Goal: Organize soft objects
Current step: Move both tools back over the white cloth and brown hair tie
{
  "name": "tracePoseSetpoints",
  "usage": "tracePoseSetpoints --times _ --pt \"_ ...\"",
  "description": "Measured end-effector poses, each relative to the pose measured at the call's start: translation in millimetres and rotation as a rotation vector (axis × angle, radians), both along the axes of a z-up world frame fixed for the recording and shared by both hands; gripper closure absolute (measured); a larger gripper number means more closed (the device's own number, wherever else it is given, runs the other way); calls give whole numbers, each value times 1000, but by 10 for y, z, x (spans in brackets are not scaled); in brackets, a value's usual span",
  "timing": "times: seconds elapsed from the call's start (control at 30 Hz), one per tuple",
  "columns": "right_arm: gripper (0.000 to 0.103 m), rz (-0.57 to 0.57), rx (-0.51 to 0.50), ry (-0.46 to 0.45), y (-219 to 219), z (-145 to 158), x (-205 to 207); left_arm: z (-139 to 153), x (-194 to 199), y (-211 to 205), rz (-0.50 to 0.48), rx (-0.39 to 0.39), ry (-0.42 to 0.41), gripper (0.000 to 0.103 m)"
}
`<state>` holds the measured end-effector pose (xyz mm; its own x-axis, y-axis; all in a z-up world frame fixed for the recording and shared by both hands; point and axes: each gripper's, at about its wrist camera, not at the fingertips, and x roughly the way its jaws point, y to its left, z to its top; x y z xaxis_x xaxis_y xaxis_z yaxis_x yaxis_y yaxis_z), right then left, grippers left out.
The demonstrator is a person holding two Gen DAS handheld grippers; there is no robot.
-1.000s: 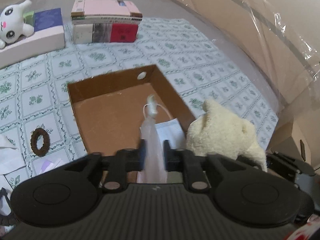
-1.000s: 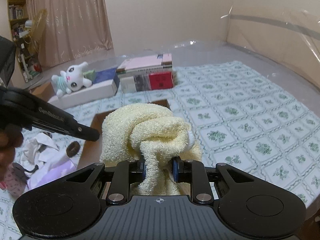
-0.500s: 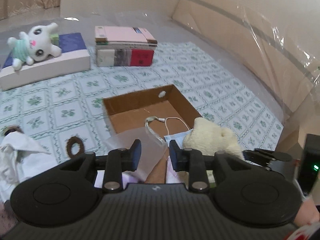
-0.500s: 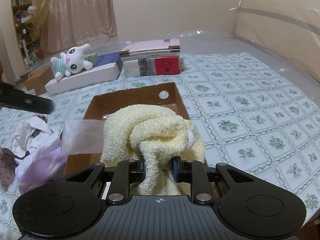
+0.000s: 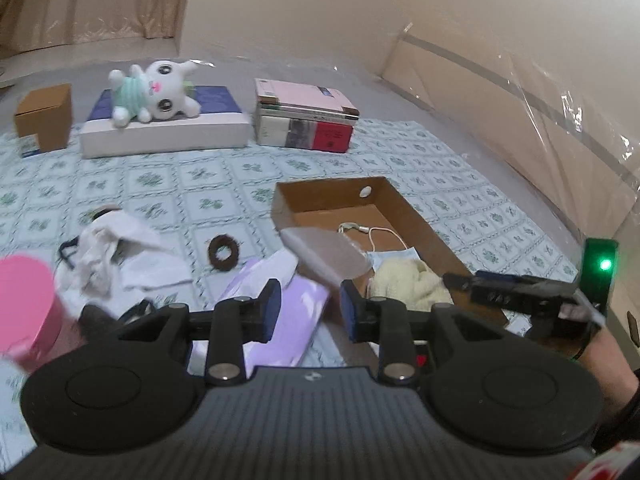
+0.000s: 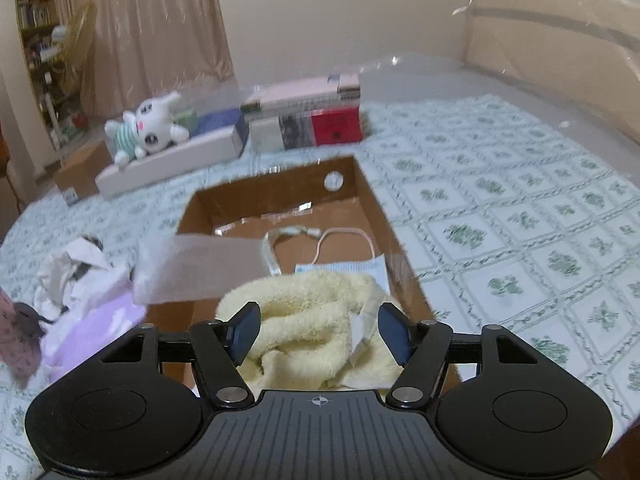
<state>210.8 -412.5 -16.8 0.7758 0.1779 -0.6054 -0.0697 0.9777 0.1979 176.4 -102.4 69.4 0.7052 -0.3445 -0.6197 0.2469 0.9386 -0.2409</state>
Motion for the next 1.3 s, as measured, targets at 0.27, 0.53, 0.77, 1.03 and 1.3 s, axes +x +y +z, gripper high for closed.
tracePoseSetpoints --times 0.27,0.53,0.77,1.03,1.3 --pt "33 -35 128 -85 147 325 -679 5 -576 344 80 -12 -29 71" --pt "31 -9 186 -60 544 397 -1213 -42 -1017 774 173 45 -48 65" --pt "30 43 155 -46 854 414 -1410 -127 -1325 1101 254 131 -66 60" --pt "30 75 136 -29 1030 377 -1430 -174 -1453 1305 293 159 -74 55" --pt "30 78 131 -21 1031 364 -1397 -227 -1433 1297 272 157 -65 49"
